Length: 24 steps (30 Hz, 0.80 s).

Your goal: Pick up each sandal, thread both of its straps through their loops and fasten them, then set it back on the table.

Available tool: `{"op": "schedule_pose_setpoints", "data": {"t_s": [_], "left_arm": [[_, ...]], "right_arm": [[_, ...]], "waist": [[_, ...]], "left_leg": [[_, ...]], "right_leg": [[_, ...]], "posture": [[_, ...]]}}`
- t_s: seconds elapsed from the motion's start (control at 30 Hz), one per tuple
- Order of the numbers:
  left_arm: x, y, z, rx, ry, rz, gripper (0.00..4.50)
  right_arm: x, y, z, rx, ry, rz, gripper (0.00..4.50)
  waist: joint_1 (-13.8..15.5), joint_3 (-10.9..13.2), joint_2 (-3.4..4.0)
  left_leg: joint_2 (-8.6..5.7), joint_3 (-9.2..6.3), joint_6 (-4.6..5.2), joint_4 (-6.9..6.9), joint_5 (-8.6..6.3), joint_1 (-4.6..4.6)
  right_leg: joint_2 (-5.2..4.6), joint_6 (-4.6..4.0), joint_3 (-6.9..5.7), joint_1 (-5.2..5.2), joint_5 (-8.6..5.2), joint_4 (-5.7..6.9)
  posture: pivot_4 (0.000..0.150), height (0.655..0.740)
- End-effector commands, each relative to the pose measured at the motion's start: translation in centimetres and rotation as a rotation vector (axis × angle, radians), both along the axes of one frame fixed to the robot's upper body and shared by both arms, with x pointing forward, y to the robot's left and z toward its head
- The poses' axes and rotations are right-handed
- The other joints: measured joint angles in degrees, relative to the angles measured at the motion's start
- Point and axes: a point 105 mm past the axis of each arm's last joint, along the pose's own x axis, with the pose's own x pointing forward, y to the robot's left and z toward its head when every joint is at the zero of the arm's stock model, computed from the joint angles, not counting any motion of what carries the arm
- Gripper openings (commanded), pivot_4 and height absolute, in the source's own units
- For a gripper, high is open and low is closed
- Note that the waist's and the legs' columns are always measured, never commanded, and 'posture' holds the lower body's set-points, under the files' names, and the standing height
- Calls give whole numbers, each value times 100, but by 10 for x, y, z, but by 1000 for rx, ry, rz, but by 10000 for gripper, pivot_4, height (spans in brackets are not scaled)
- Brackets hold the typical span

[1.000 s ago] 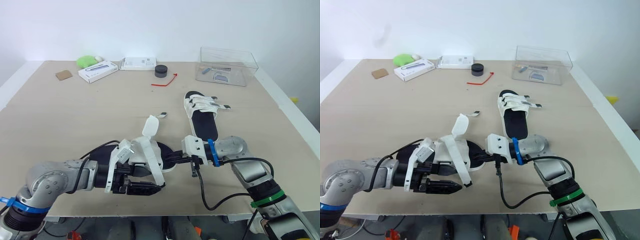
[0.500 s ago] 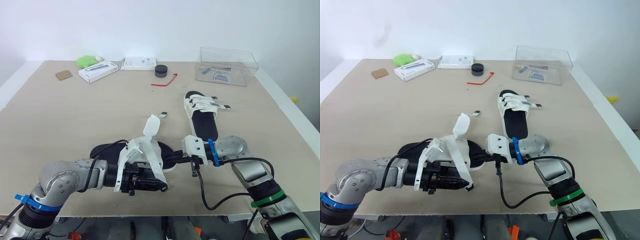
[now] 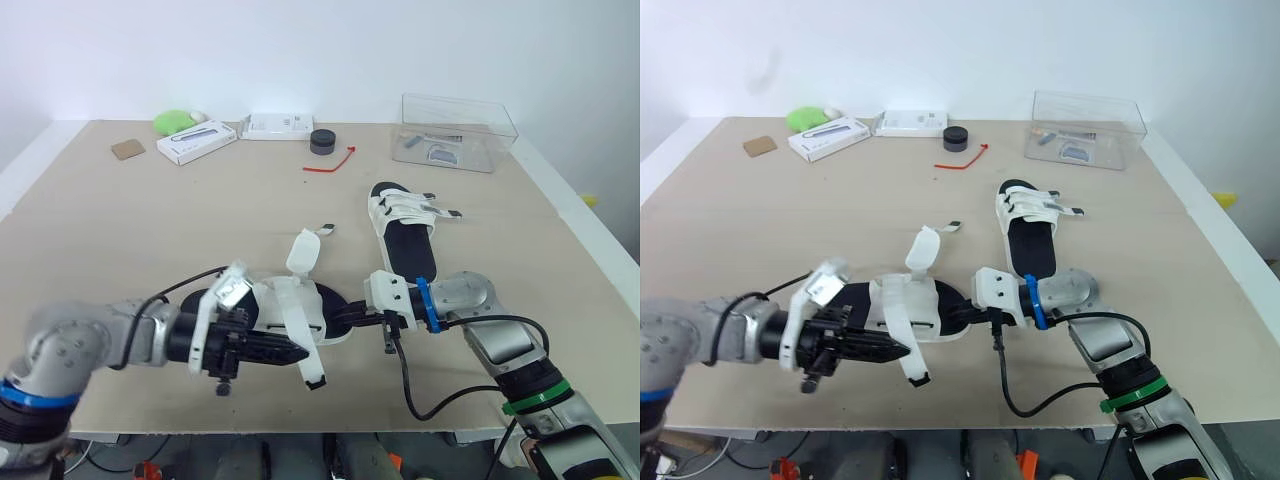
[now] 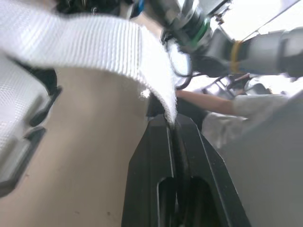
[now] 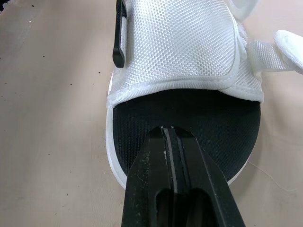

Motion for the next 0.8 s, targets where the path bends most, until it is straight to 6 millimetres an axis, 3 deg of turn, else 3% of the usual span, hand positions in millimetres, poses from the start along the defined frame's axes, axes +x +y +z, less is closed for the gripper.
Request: {"op": "schedule_pose_setpoints", "data": {"t_s": [0.03,0.2,0.8], "left_arm": [[27,26,40,-85,-15,46,1184],[51,47,28,15,-11,86,1184],[60,36,13,69,-9,-71,1184]], "right_arm": [[1,-1,5,-2,-21,3,0],[1,0,6,0,-26,5,0],[-1,-3,5,-1,-36,-14,0]], "waist": [[0,0,0],[-13,0,1],[-3,1,0]], "left_leg": [[0,0,0,0,0,0],[-14,3,-6,-13,-4,3],[0,-1,-16,-13,-17,-12]], "right_leg": [[1,0,0,0,0,0],[9,-3,2,-5,-8,-1],[8,18,-1,-14,-17,0]], "posture": [[1500,7400],[1500,7400],[1500,7400]]}}
